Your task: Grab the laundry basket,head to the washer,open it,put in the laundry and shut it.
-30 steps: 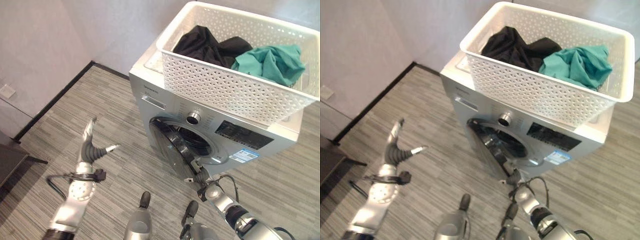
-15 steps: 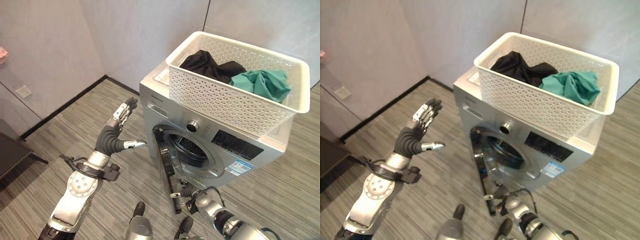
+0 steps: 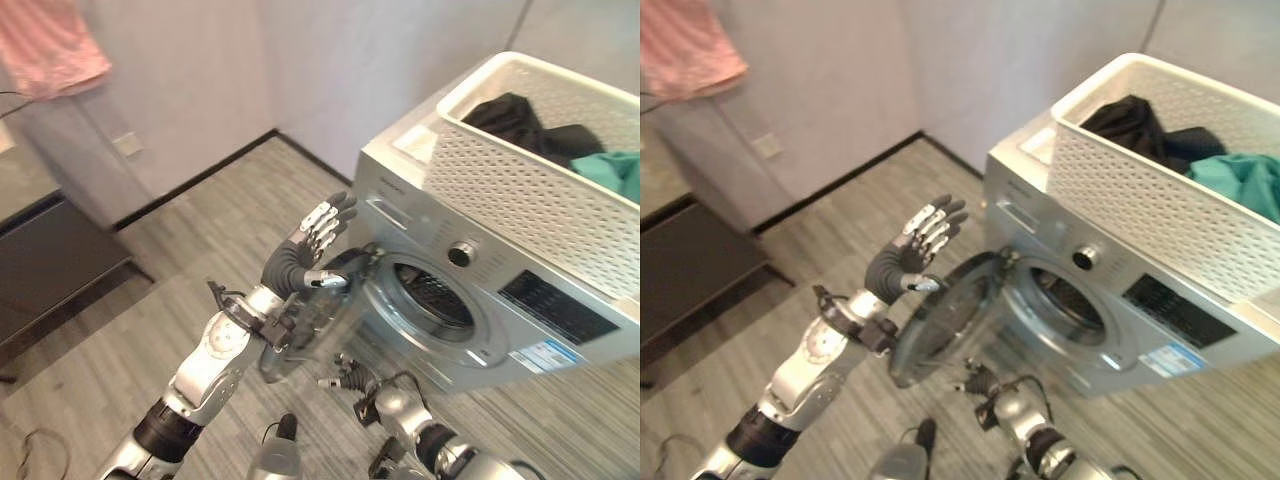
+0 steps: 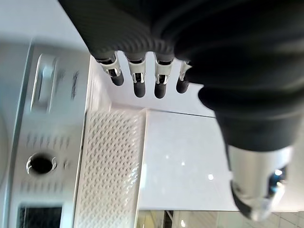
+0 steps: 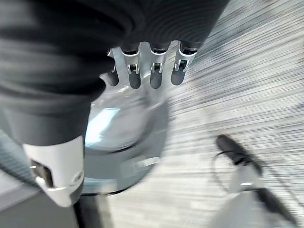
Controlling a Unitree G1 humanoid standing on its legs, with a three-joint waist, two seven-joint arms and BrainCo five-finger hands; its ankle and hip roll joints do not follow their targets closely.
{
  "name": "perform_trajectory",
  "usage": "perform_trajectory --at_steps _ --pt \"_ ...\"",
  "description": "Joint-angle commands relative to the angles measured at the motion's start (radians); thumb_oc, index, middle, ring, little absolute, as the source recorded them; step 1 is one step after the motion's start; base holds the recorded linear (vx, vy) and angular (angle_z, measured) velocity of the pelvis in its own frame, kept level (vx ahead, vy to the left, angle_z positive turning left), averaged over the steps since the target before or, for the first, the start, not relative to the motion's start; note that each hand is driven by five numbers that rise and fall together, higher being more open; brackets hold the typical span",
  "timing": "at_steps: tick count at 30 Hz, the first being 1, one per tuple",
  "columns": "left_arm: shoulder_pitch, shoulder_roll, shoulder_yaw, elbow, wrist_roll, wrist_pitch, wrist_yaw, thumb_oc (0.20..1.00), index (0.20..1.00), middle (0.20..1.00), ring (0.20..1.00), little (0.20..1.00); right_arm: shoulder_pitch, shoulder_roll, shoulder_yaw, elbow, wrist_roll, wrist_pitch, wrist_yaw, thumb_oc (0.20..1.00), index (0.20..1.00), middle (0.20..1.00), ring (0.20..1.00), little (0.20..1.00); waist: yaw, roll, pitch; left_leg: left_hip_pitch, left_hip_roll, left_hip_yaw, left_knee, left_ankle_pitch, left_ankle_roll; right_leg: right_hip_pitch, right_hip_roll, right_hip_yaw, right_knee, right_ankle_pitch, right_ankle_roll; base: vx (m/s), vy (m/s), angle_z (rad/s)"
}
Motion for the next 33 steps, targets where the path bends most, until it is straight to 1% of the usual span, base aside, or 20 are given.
perform_trajectory --at_steps 1,5,6,10,11,13,14,15,16,18,19,20,22,25,26,27,28,30,31,33 --pt "-0.061 -0.001 -0.054 -0.005 -0.161 -0.01 -0.137 1.0 1.0 1.0 1.0 1.0 0.031 -0.041 -0.067 0.114 -0.171 -0.007 0.012 1.0 1.0 1.0 1.0 1.0 -0.042 0.001 -0.033 0.05 0.029 0.047 -0.018 -0.064 0.013 0.058 -0.058 0.083 -0.015 -0.056 0.1 0.12 0.116 -0.32" --pt "-0.104 -0.045 -0.133 0.089 -0.301 0.076 -0.19 1.0 1.0 1.0 1.0 1.0 0.081 -0.096 -0.113 0.177 -0.247 0.014 0.015 1.0 1.0 1.0 1.0 1.0 -0.096 0.002 -0.042 0.081 0.021 0.067 -0.039 -0.066 0.022 0.056 -0.06 0.106 -0.013 -0.048 0.11 0.06 0.052 -0.41" --pt "-0.15 -0.037 -0.198 0.132 -0.311 0.101 -0.202 1.0 1.0 1.0 1.0 1.0 0.092 -0.135 -0.144 0.2 -0.266 0.025 0.009 1.0 1.0 1.0 1.0 1.0 -0.124 0.003 -0.037 0.094 0.017 0.081 -0.051 -0.066 0.027 0.046 -0.06 0.121 -0.01 -0.041 0.116 0.05 0.041 -0.32" --pt "-0.256 0.013 -0.322 0.191 -0.153 0.109 -0.237 1.0 1.0 1.0 1.0 1.0 0.111 -0.198 -0.194 0.203 -0.242 0.021 0.008 1.0 1.0 1.0 1.0 1.0 -0.16 -0.001 -0.023 0.106 0.011 0.101 -0.072 -0.061 0.03 0.026 -0.062 0.145 -0.014 -0.026 0.127 0.02 0.026 -0.28" --pt "-0.318 -0.02 -0.382 0.309 -0.066 0.115 -0.258 1.0 1.0 1.0 1.0 1.0 0.113 -0.215 -0.196 0.197 -0.23 0.022 0.016 1.0 1.0 1.0 1.0 1.0 -0.183 -0.002 -0.019 0.113 0.013 0.114 -0.076 -0.064 0.029 0.018 -0.058 0.155 -0.015 -0.022 0.132 0.03 0.022 -0.14" --pt "-0.352 -0.043 -0.421 0.372 -0.017 0.119 -0.281 1.0 1.0 1.0 1.0 1.0 0.11 -0.224 -0.195 0.189 -0.228 0.022 0.021 1.0 1.0 1.0 1.0 1.0 -0.195 -0.005 -0.02 0.109 0.011 0.119 -0.079 -0.06 0.03 0.008 -0.059 0.163 -0.017 -0.019 0.133 0.02 0.018 -0.19" --pt "-0.375 -0.063 -0.462 0.431 0.046 0.124 -0.305 1.0 1.0 1.0 1.0 1.0 0.106 -0.231 -0.191 0.187 -0.23 0.025 0.027 1.0 1.0 1.0 1.0 1.0 -0.207 -0.004 -0.016 0.113 0.014 0.126 -0.079 -0.064 0.03 0.005 -0.054 0.17 -0.016 -0.018 0.135 0.03 0.025 -0.24" --pt "-0.397 -0.134 -0.5 0.635 0.19 0.118 -0.29 1.0 1.0 1.0 1.0 1.0 0.092 -0.239 -0.187 0.181 -0.225 0.034 0.025 1.0 1.0 1.0 1.0 1.0 -0.229 -0.01 -0.009 0.109 0.016 0.138 -0.08 -0.061 0.031 -0.013 -0.046 0.187 -0.017 -0.016 0.135 0.02 0.019 -0.23" --pt "-0.399 -0.138 -0.5 0.64 0.192 0.115 -0.291 1.0 1.0 1.0 1.0 1.0 0.091 -0.24 -0.188 0.181 -0.225 0.034 0.025 1.0 1.0 1.0 1.0 1.0 -0.228 -0.011 -0.011 0.106 0.013 0.139 -0.082 -0.057 0.031 -0.017 -0.049 0.188 -0.018 -0.013 0.135 -0.01 0.009 -0.28" --pt "-0.415 -0.207 -0.517 0.89 0.45 0.095 -0.271 1.0 1.0 1.0 1.0 1.0 0.078 -0.242 -0.188 0.166 -0.209 0.036 0.019 1.0 1.0 1.0 1.0 1.0 -0.244 -0.02 -0.002 0.1 0.015 0.15 -0.082 -0.055 0.031 -0.039 -0.041 0.205 -0.018 -0.009 0.134 -0.04 0.008 -0.35" --pt "-0.416 -0.266 -0.512 1.166 0.721 0.097 -0.239 1.0 1.0 1.0 1.0 1.0 0.065 -0.24 -0.187 0.143 -0.184 0.039 0.016 1.0 1.0 1.0 1.0 1.0 -0.259 -0.035 0.019 0.09 0.021 0.163 -0.08 -0.055 0.031 -0.062 -0.029 0.221 -0.015 -0.005 0.132 -0.05 0.007 -0.28" --pt "-0.417 -0.271 -0.512 1.173 0.723 0.093 -0.236 1.0 1.0 1.0 1.0 1.0 0.065 -0.241 -0.187 0.143 -0.184 0.039 0.016 1.0 1.0 1.0 1.0 1.0 -0.259 -0.037 0.017 0.087 0.018 0.163 -0.081 -0.05 0.031 -0.066 -0.032 0.222 -0.016 -0.002 0.131 -0.09 -0.006 -0.27" --pt "-0.412 -0.296 -0.474 1.368 0.881 0.107 -0.148 1.0 1.0 1.0 1.0 1.0 0.061 -0.237 -0.175 0.114 -0.164 0.044 0.003 1.0 1.0 1.0 1.0 1.0 -0.268 -0.055 0.038 0.068 0.019 0.17 -0.082 -0.043 0.031 -0.093 -0.023 0.234 -0.016 0.005 0.127 -0.09 -0.013 -0.3" --pt "-0.453 -0.221 -0.388 1.487 0.977 0.129 -0.075 1.0 1.0 1.0 1.0 1.0 0.061 -0.241 -0.174 0.044 -0.117 0.034 -0.015 1.0 1.0 1.0 1.0 1.0 -0.268 -0.091 0.083 0.032 0.031 0.173 -0.079 -0.027 0.024 -0.128 -0.009 0.241 -0.016 0.02 0.122 -0.13 -0.039 -0.09" --pt "-0.473 -0.176 -0.351 1.511 0.984 0.132 -0.051 1.0 1.0 1.0 1.0 1.0 0.066 -0.247 -0.178 0.012 -0.103 0.025 -0.016 1.0 1.0 1.0 1.0 1.0 -0.268 -0.106 0.099 0.019 0.033 0.171 -0.079 -0.018 0.022 -0.14 -0.005 0.24 -0.018 0.027 0.122 -0.19 -0.08 -0.17" --pt "-0.523 -0.073 -0.29 1.555 0.995 0.134 -0.005 1.0 1.0 1.0 1.0 1.0 0.081 -0.267 -0.19 -0.05 -0.083 0.005 -0.023 1.0 1.0 1.0 1.0 1.0 -0.267 -0.134 0.13 -0.014 0.043 0.163 -0.078 0.002 0.014 -0.161 -0.002 0.237 -0.021 0.038 0.122 -0.15 -0.06 -0.1" --pt "-0.523 -0.073 -0.289 1.555 0.995 0.134 -0.005 1.0 1.0 1.0 1.0 1.0 0.081 -0.266 -0.19 -0.051 -0.083 0.006 -0.023 1.0 1.0 1.0 1.0 1.0 -0.268 -0.135 0.13 -0.015 0.043 0.163 -0.078 0.002 0.014 -0.161 -0.002 0.237 -0.021 0.038 0.122 -0.12 -0.06 -0.02" --pt "-0.597 0.071 -0.214 1.584 0.995 0.14 0.057 1.0 1.0 1.0 1.0 1.0 0.103 -0.292 -0.212 -0.111 -0.064 -0.017 -0.035 1.0 1.0 1.0 1.0 1.0 -0.265 -0.159 0.169 -0.063 0.055 0.146 -0.078 0.028 0.003 -0.187 -0.005 0.22 -0.025 0.051 0.127 -0.12 -0.069 0.13" --pt "-0.596 0.072 -0.214 1.584 0.995 0.14 0.057 1.0 1.0 1.0 1.0 1.0 0.103 -0.292 -0.211 -0.111 -0.064 -0.017 -0.035 1.0 1.0 1.0 1.0 1.0 -0.265 -0.159 0.169 -0.064 0.055 0.145 -0.078 0.028 0.003 -0.187 -0.005 0.22 -0.025 0.051 0.127 -0.11 -0.06 0.18" --pt "-0.641 0.151 -0.154 1.59 0.954 0.14 0.13 1.0 1.0 1.0 1.0 1.0 0.119 -0.294 -0.22 -0.131 -0.045 -0.032 -0.048 1.0 1.0 1.0 1.0 1.0 -0.262 -0.17 0.189 -0.095 0.062 0.134 -0.08 0.044 -0.004 -0.201 -0.01 0.207 -0.028 0.056 0.13 -0.07 -0.052 0.25"
